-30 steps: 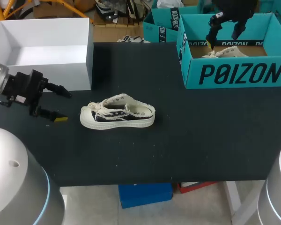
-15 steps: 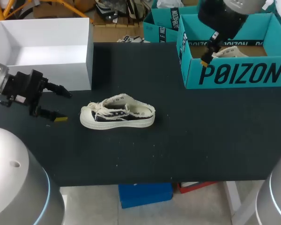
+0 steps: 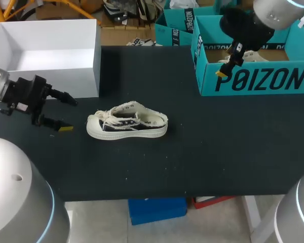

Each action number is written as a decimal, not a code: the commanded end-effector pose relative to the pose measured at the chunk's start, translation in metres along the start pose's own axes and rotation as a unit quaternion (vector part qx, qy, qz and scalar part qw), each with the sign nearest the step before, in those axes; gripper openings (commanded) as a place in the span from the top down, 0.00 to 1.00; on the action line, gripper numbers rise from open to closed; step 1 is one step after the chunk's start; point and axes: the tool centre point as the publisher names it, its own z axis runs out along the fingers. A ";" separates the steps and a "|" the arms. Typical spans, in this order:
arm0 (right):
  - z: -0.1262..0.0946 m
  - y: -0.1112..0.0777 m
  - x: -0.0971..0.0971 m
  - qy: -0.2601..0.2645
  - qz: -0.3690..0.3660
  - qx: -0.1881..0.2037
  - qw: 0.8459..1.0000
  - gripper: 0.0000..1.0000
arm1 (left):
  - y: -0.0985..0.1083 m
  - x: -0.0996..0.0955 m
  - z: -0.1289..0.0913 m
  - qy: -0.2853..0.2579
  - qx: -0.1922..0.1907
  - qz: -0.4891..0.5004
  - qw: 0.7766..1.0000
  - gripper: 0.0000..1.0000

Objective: Take the shoe out of the shoebox, open the shoe tongue, remove and reinsert the insole, then place the shoe into the shoebox

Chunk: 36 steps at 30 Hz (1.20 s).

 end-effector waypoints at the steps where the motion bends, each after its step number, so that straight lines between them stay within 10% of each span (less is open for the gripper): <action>1: 0.025 0.004 0.006 0.010 -0.037 -0.112 0.993 0.00 | 0.000 0.001 0.001 -0.003 -0.001 0.001 1.000 0.00; 24: 0.115 0.047 0.056 0.069 -0.147 -0.209 0.964 0.00 | 0.000 0.001 0.001 -0.003 -0.001 0.001 1.000 0.00; 36: 0.119 0.050 0.058 0.076 -0.157 -0.196 0.965 0.00 | 0.000 0.001 0.001 -0.003 -0.001 0.001 1.000 0.00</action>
